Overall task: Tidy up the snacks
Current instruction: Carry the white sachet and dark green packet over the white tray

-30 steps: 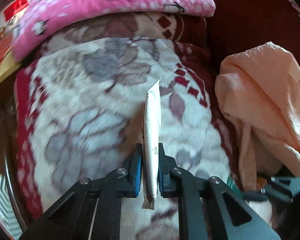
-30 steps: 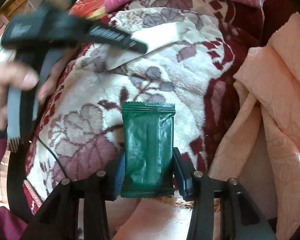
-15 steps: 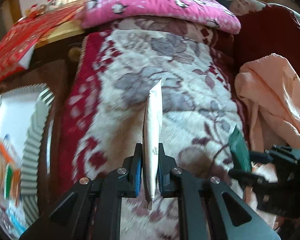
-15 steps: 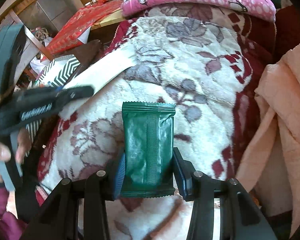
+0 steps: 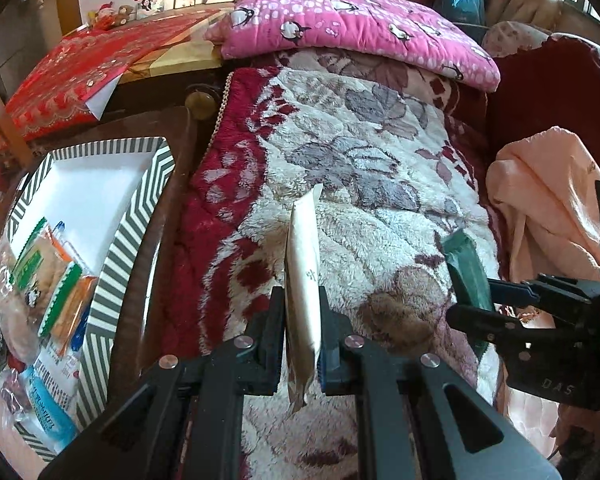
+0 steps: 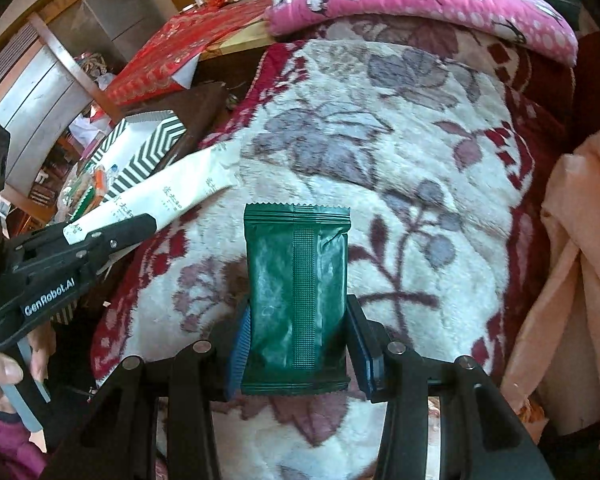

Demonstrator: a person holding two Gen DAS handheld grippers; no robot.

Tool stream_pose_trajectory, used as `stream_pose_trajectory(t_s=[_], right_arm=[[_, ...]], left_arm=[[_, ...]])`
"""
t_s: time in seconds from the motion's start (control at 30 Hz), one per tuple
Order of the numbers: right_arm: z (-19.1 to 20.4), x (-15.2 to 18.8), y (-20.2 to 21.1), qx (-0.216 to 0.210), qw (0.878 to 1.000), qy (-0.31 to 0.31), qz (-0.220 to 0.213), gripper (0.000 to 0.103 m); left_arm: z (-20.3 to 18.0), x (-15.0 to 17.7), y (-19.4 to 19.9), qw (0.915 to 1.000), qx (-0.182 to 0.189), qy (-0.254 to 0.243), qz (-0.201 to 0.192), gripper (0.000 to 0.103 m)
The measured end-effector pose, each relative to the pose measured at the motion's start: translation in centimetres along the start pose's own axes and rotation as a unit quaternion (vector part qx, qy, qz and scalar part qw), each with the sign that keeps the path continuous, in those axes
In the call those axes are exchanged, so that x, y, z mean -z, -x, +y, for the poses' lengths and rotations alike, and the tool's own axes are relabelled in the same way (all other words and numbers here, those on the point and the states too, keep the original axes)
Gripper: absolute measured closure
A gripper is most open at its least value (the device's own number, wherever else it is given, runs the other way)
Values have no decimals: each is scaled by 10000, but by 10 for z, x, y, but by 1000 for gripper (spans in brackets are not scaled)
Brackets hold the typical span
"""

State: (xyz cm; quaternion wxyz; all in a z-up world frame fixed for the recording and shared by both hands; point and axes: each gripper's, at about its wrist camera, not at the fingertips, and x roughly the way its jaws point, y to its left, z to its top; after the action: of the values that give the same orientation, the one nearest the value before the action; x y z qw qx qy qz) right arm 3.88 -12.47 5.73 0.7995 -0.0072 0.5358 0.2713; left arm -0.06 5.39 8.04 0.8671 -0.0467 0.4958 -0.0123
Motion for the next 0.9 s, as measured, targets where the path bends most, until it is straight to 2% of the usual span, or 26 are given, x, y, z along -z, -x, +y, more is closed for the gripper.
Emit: stream_pose_trajectory(t_s=[0.23,0.4,0.9], right_arm=[[19,-7,0,-91,9998,161,-5,56],[29,-12,2,-104,9996,274,-32,56],[71,-32,0,-203,9969,762,-29,56]], left_arm=[[14,3,13,9994,240,227,-41,91],[23,3,25,9990,265,324,-143,91],[62,-1,64,9969,-65,620,-473,91]])
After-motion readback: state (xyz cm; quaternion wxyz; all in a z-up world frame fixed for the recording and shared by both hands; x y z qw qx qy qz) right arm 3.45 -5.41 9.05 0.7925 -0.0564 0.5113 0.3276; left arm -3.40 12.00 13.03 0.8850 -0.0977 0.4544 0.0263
